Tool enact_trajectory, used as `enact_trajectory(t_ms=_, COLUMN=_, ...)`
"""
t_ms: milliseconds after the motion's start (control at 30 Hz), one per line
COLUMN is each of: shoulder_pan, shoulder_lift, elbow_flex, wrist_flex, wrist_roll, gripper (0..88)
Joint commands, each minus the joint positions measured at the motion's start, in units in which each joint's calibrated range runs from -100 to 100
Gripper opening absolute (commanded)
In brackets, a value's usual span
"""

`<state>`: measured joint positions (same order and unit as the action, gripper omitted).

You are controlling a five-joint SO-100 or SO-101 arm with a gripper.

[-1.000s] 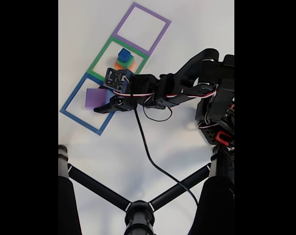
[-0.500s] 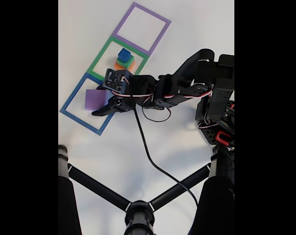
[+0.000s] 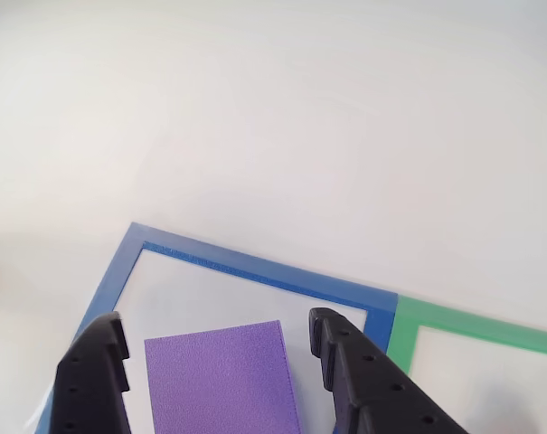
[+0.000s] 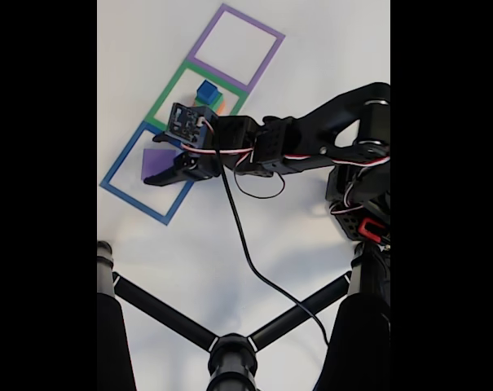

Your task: Tower of hanoi

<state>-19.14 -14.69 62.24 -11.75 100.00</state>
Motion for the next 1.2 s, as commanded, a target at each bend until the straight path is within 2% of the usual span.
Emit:
enact_trajectory(t_ms=0, shoulder_pan=2.5, shoulder_lift=-15.5, elbow_flex=-6.9, wrist_flex=24.1, wrist_roll=0.0, gripper=11.7)
enact_trajectory(t_ms=167, shoulder_pan=4.9, shoulder_lift=-24.8, elbow_flex=-16.0, wrist_flex=47.5, wrist_roll=0.0, gripper=4.9)
enact_trajectory(t_ms=367, shoulder_pan=8.3, shoulder_lift=-27.4, elbow_flex=-34.3, wrist_flex=73.4, wrist_roll=-1.1, gripper=0.5)
enact_trajectory(t_ms=533, shoulder_pan=14.2, shoulder_lift=-27.9, elbow_flex=-44.5, wrist_flex=87.6, wrist_roll=0.0, gripper=0.1)
enact_trajectory(t_ms=767, shoulder_pan=21.6, shoulder_lift=-29.6, elbow_flex=-46.8, wrist_flex=91.0, wrist_roll=0.0, gripper=1.6)
enact_trajectory(t_ms=900, shoulder_pan=25.4, shoulder_lift=-30.3, elbow_flex=-44.3, wrist_flex=90.0, wrist_roll=0.0, gripper=8.4)
enact_trajectory(t_ms=1167, shoulder_pan=28.9, shoulder_lift=-36.6, elbow_flex=-25.2, wrist_flex=73.1, wrist_roll=0.0, gripper=20.5)
